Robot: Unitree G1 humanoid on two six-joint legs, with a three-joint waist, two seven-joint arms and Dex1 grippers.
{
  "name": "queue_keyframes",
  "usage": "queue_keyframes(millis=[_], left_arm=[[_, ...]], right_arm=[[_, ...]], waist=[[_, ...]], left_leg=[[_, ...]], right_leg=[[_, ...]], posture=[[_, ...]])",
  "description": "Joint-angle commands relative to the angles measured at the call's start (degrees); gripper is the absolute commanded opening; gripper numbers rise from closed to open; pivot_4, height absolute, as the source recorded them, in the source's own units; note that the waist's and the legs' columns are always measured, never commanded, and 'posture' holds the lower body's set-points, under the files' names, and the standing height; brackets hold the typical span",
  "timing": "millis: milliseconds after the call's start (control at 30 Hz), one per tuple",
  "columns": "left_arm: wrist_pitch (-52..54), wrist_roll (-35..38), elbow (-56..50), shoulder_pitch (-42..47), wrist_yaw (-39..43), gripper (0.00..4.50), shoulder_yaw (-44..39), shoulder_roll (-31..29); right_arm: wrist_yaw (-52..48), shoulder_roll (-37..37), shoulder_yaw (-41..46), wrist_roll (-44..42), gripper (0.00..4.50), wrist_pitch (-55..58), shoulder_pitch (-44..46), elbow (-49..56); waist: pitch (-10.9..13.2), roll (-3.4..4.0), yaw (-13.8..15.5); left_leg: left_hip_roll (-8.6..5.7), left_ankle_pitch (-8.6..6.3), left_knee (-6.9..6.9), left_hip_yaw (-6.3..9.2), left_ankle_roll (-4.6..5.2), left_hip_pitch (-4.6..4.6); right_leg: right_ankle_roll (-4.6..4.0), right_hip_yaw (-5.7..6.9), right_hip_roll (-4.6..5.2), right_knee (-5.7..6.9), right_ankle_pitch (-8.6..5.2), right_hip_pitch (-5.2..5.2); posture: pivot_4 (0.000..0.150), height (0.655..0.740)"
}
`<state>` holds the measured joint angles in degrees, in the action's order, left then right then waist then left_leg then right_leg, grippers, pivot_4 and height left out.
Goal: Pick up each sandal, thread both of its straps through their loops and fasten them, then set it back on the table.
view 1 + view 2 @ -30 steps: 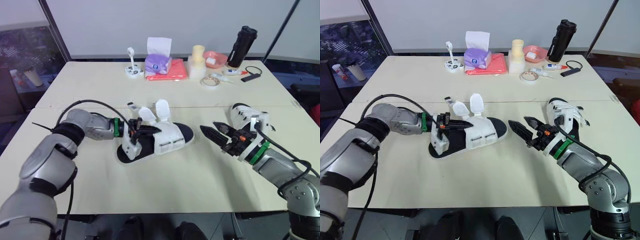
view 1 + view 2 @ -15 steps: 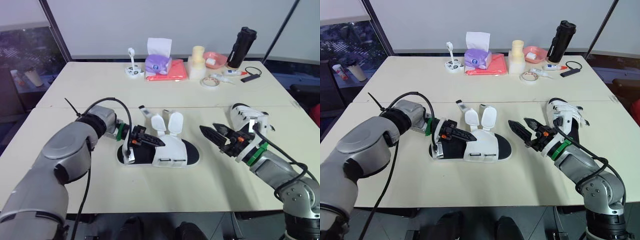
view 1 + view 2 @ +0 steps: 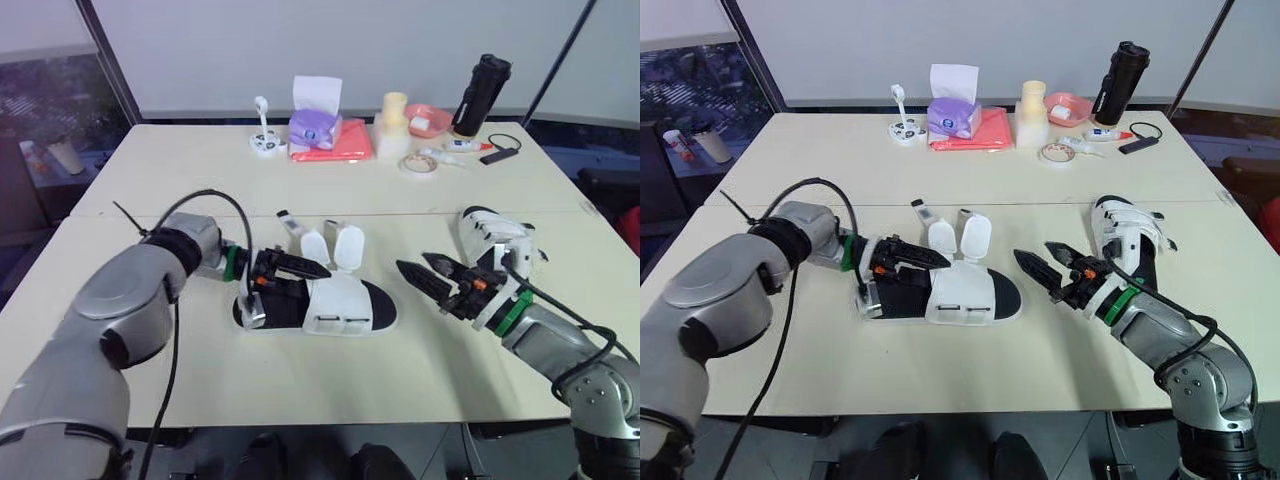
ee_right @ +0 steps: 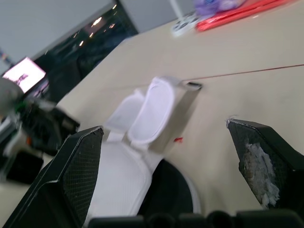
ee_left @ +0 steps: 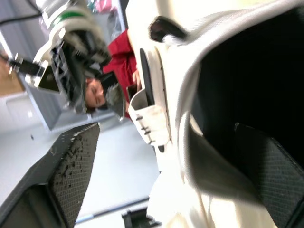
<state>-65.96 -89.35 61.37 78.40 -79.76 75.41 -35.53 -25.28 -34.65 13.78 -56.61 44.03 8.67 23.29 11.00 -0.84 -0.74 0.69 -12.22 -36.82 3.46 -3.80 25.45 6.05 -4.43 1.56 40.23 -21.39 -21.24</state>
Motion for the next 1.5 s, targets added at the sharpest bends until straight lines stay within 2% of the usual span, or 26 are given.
queue_keyframes(millis=[33,167,200,267,367,400,433,467,500,533,600,700,867,967,1100,1300,1500], left_arm=[[-7.0,7.4,-5.2,0.5,4.3,4.45,-6.2,-5.8],[-16.1,19.2,-9.4,-2.9,17.6,4.45,-14.2,-12.7],[-18.2,23.6,-8.4,-3.9,21.9,4.45,-16.2,-13.5],[-23.7,33.4,0.7,-4.7,30.0,4.45,-18.6,-12.5],[-26.5,48.7,12.8,-7.1,42.3,4.5,-21.3,-10.0],[-26.5,52.9,16.0,-8.2,47.2,4.5,-23.6,-8.9],[-14.3,72.4,2.4,-14.8,60.8,4.5,-23.3,-13.1],[-4.1,87.6,-9.2,-20.1,71.8,4.5,-23.7,-16.5],[5.1,99.6,-20.0,-24.8,80.7,4.5,-24.7,-19.5],[13.9,108.5,-29.3,-28.7,87.6,4.5,-26.6,-22.1],[28.4,118.9,-41.6,-34.7,95.1,4.5,-32.1,-25.3],[48.2,131.2,-52.8,-41.2,100.4,4.5,-40.2,-26.9],[73.1,144.3,-60.6,-48.2,105.2,4.5,-52.9,-24.5],[81.5,147.1,-66.1,-52.1,107.6,4.5,-58.0,-23.0],[89.6,146.6,-71.5,-56.1,112.2,4.5,-61.4,-22.6],[97.6,143.1,-73.9,-57.5,117.3,4.5,-64.0,-20.4],[100.6,136.0,-72.8,-55.4,119.9,4.5,-62.6,-13.6]], right_arm=[[-7.2,-3.8,-3.9,3.8,4.5,-0.3,1.4,-0.2],[-16.5,-8.9,-9.7,10.4,4.5,-2.6,4.0,-3.4],[-18.6,-9.9,-10.9,12.1,4.5,-3.6,4.7,-4.4],[-22.1,-11.0,-12.8,15.1,4.5,-5.4,6.7,-7.0],[-26.5,-11.6,-14.6,18.4,3.7,-7.8,9.6,-10.6],[-27.9,-11.7,-15.1,19.4,3.25,-8.5,10.4,-11.6],[-29.5,-11.9,-16.0,20.6,2.68,-9.3,11.3,-12.7],[-30.8,-12.0,-16.8,21.7,2.07,-10.1,11.9,-13.7],[-31.8,-12.1,-17.3,22.6,1.7,-10.7,12.3,-14.3],[-32.9,-12.2,-18.0,23.7,1.14,-11.4,12.6,-15.0],[-35.1,-12.3,-19.3,25.8,0.16,-12.8,13.3,-16.6],[-37.3,-11.8,-20.5,28.2,0.07,-14.3,14.4,-18.6],[-38.3,-9.9,-21.8,31.4,0.07,-16.9,16.0,-21.1],[-39.2,-8.4,-22.0,33.0,0.07,-19.5,16.4,-24.1],[-39.2,-6.1,-22.9,35.1,0.07,-21.2,17.3,-25.3],[-39.3,-3.3,-25.3,38.6,0.07,-23.1,17.6,-26.3],[-39.8,-1.0,-26.6,37.7,0.07,-19.7,16.6,-23.2]], waist=[[0.0,0.0,0.1],[0.0,0.0,0.1],[0.0,0.01,0.2],[0.0,0.02,0.3],[0.0,0.03,0.1],[0.0,0.03,0.1],[-0.1,0.11,-0.2],[-0.1,0.16,-0.3],[-0.1,0.19,-0.8],[-0.1,0.19,-1.2],[-0.1,0.19,-1.4],[-0.1,0.19,-1.5],[-0.1,0.2,-1.8],[-0.1,0.19,-1.7],[0.0,0.18,-1.8],[0.0,0.18,-1.6],[0.0,0.18,-1.7]], left_leg=[[0.0,0.0,-0.01,0.0,0.0,0.0],[-0.01,0.0,-0.11,-0.01,0.0,0.0],[-0.01,0.0,-0.13,-0.02,0.0,-0.01],[-0.01,0.0,-0.19,0.0,0.0,-0.05],[-0.02,-0.01,-0.29,0.03,0.02,-0.08],[-0.02,-0.01,-0.29,0.03,0.02,-0.1],[-0.01,-0.01,-0.29,0.05,0.03,-0.09],[-0.01,-0.02,-0.23,0.0,0.04,-0.1],[0.08,-0.03,-0.2,-0.02,0.05,-0.1],[0.29,-0.03,-0.12,-0.02,0.04,-0.08],[0.46,-0.02,-0.08,0.15,0.03,-0.04],[0.37,-0.02,-0.26,0.3,0.03,-0.1],[0.22,-0.03,-0.27,0.12,0.06,-0.71],[0.23,-0.05,-0.23,0.09,0.08,-0.79],[0.25,-0.05,-0.24,0.09,0.08,-0.78],[0.22,-0.05,-0.21,0.07,0.08,-0.82],[0.22,-0.06,-0.2,0.07,0.08,-0.85]], right_leg=[[0.0,0.0,0.01,0.01,0.0,0.0],[0.0,0.01,0.04,0.01,0.0,0.06],[0.0,0.01,0.04,0.01,0.0,0.06],[0.0,0.05,0.04,0.02,0.0,0.14],[0.0,0.11,0.03,0.02,0.0,0.24],[0.0,0.11,0.03,0.02,0.0,0.26],[0.0,0.11,0.03,0.02,0.0,0.24],[0.0,0.07,0.04,0.02,0.0,0.21],[0.0,0.03,0.07,0.08,0.0,0.19],[-0.01,0.0,0.03,0.06,-0.01,0.11],[-0.03,-0.01,0.11,0.03,-0.01,0.07],[-0.04,0.11,0.01,0.11,-0.01,0.23],[-0.03,0.12,-0.03,0.11,-0.01,0.85],[-0.03,0.1,-0.05,0.08,-0.01,0.9],[-0.03,0.08,-0.03,0.07,-0.01,0.9],[-0.03,0.07,-0.04,0.07,-0.02,0.91],[-0.03,0.07,-0.05,0.06,-0.02,0.95]], posture=[[0.15,0.74],[0.15,0.74],[0.15,0.74],[0.15,0.74],[0.15,0.74],[0.15,0.74],[0.15,0.74],[0.15,0.74],[0.15,0.74],[0.15,0.74],[0.15,0.74],[0.15,0.74],[0.15,0.74],[0.15,0.74],[0.15,0.74],[0.15,0.74],[0.15,0.74]])
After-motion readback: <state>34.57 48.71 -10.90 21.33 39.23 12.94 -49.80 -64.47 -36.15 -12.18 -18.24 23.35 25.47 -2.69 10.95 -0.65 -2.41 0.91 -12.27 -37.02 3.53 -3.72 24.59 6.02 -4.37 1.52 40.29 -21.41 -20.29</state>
